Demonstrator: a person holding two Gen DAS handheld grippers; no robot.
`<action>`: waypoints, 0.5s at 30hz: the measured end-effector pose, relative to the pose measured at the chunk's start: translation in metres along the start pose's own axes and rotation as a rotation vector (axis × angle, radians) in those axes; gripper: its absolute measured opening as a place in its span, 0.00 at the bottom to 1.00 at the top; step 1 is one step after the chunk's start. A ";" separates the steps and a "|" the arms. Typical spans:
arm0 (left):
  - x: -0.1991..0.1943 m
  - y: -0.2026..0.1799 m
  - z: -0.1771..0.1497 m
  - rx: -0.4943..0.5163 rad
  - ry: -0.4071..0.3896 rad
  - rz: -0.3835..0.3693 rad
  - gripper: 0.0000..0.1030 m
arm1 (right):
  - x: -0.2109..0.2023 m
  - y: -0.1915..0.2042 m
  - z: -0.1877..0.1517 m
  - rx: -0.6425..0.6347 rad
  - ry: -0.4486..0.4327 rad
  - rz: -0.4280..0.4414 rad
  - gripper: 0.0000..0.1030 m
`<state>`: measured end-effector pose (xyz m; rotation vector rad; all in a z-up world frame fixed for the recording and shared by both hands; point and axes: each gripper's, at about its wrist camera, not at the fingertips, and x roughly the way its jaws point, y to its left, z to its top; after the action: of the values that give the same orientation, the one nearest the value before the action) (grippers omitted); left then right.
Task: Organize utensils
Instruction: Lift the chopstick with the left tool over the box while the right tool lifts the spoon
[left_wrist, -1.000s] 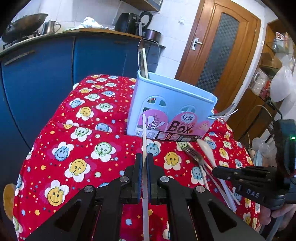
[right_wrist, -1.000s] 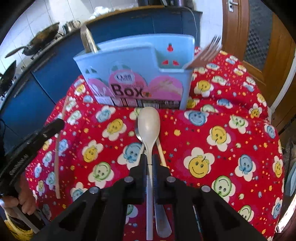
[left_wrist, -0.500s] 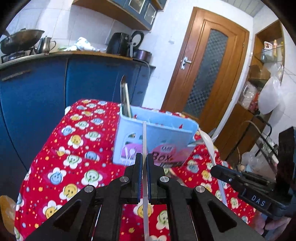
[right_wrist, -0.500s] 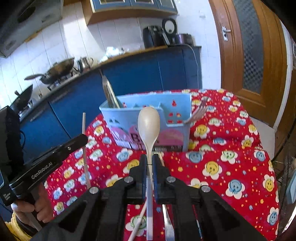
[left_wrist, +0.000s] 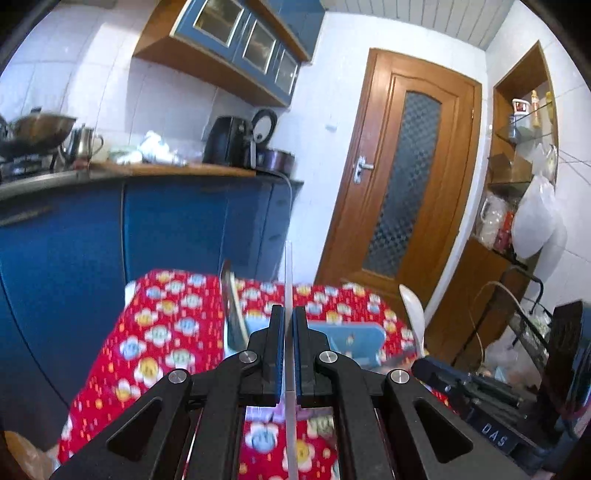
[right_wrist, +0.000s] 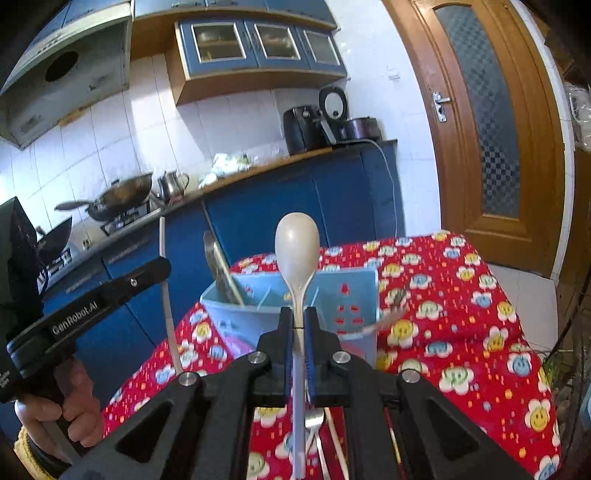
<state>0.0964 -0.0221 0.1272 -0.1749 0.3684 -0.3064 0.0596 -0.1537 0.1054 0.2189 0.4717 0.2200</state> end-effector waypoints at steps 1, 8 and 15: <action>0.002 0.000 0.004 0.002 -0.013 0.003 0.04 | 0.002 -0.001 0.003 0.004 -0.012 0.001 0.07; 0.016 0.001 0.037 0.003 -0.118 0.033 0.04 | 0.016 -0.002 0.023 -0.029 -0.105 -0.026 0.07; 0.038 -0.001 0.049 0.042 -0.171 0.069 0.04 | 0.041 -0.005 0.036 -0.053 -0.175 -0.046 0.07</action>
<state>0.1483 -0.0301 0.1597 -0.1458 0.1980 -0.2288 0.1132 -0.1536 0.1177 0.1733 0.2962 0.1666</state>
